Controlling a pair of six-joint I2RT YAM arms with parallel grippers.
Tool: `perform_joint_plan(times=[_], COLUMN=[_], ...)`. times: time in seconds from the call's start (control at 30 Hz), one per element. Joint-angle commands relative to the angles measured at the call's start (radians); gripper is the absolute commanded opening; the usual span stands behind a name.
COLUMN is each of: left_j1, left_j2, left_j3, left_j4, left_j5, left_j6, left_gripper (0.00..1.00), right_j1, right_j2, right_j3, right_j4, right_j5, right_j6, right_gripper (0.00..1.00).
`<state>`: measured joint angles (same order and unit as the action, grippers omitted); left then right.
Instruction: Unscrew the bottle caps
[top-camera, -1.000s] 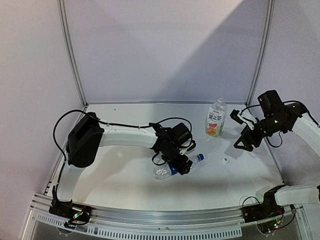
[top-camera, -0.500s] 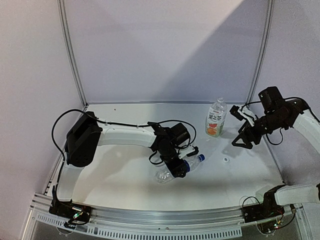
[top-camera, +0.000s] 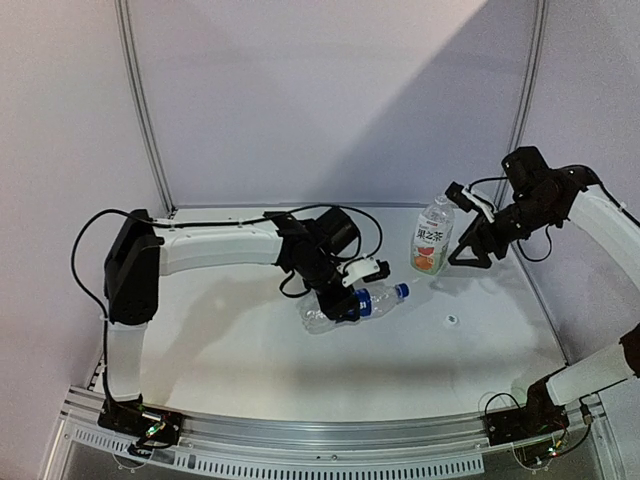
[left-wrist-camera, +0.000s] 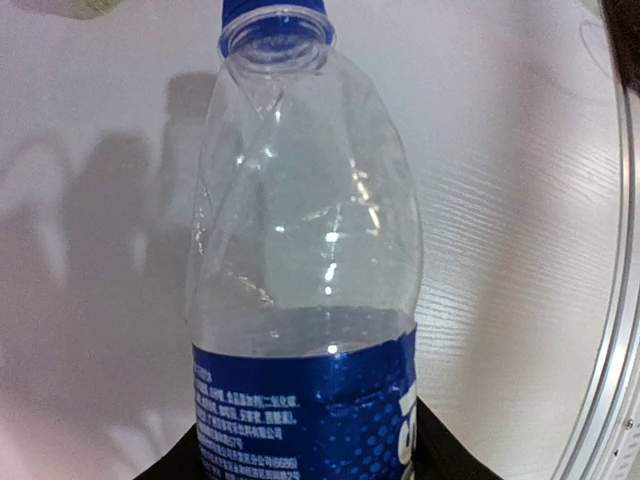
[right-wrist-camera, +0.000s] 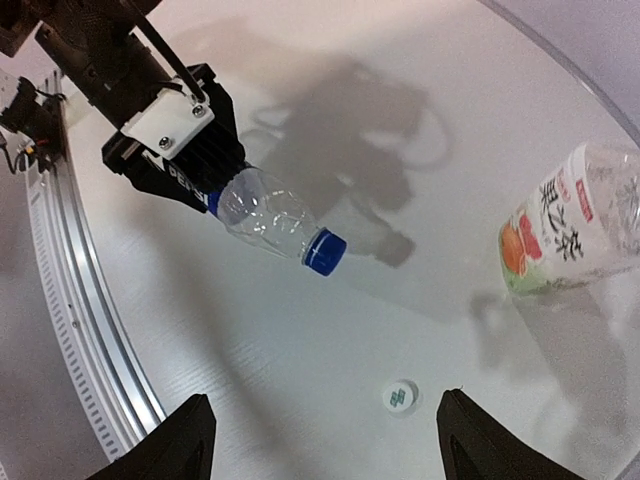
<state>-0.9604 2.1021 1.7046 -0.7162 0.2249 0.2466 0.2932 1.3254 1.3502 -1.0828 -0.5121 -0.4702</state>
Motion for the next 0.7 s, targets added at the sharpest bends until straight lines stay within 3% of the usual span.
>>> perform_joint_plan(times=[0.0, 0.13, 0.23, 0.37, 0.47, 0.57, 0.67], left_j1=[0.068, 0.088, 0.088, 0.086, 0.086, 0.085, 0.082], left_j2=[-0.152, -0.313, -0.407, -0.46, -0.459, -0.454, -0.447], left_j3=[-0.051, -0.194, -0.294, -0.39, -0.404, -0.404, -0.399], left_j4=[0.063, 0.205, 0.316, 0.441, 0.485, 0.513, 0.526], left_j5=[0.037, 0.035, 0.018, -0.035, -0.062, -0.076, -0.089], left_j6=[0.099, 0.218, 0.293, 0.349, 0.389, 0.425, 0.433], left_gripper=[0.51, 0.53, 0.5, 0.26, 0.08, 0.01, 0.0], right_j1=[-0.002, -0.002, 0.0, 0.02, 0.051, 0.067, 0.071], right_j2=[0.086, 0.246, 0.33, 0.349, 0.351, 0.359, 0.366], right_j3=[0.16, 0.316, 0.34, 0.306, 0.274, 0.238, 0.215], right_j4=[-0.08, -0.261, -0.225, -0.108, -0.083, -0.047, -0.002], right_j5=[-0.183, -0.343, -0.427, -0.484, -0.501, -0.564, -0.615], right_j6=[0.031, 0.002, 0.059, 0.28, 0.332, 0.378, 0.442], right_gripper=[0.78, 0.74, 0.73, 0.73, 0.75, 0.76, 0.75])
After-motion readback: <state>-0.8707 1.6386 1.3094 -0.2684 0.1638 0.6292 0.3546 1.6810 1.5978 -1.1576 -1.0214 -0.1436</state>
